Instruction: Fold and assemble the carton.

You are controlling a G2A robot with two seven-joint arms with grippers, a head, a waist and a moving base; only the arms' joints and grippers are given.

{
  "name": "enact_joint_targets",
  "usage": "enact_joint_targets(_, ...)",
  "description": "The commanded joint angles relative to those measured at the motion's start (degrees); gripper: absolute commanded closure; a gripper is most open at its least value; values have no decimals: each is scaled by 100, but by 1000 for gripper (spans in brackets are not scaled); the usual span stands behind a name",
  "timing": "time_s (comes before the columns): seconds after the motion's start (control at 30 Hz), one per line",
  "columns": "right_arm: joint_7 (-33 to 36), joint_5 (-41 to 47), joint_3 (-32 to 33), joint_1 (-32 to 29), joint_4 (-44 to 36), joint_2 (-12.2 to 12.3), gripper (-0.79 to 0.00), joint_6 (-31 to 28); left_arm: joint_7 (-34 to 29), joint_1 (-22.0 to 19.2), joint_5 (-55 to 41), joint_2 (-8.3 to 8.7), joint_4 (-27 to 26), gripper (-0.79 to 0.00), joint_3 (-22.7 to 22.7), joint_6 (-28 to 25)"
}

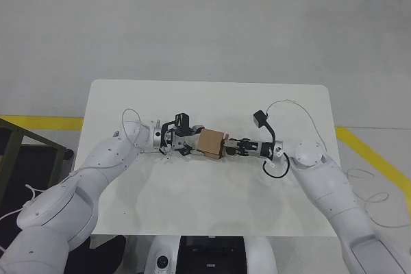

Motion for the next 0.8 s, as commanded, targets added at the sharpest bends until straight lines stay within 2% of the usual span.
enact_joint_targets(0.0,26,55,-2,2,38,-7,-209,-28,-4,1,11,-1,-3,-613,1,-4)
enact_joint_targets(0.13,56,103,-18,31,145,-23,-142,-22,-15,4,4,-6,0,-610,-6,-15)
enact_joint_targets(0.4,104,142,-91,133,323,-70,-135,-8,-33,5,21,-13,4,-610,-20,9)
enact_joint_targets(0.77,-249,-405,-137,160,190,-59,-132,308,-19,6,53,-14,2,-619,-39,12)
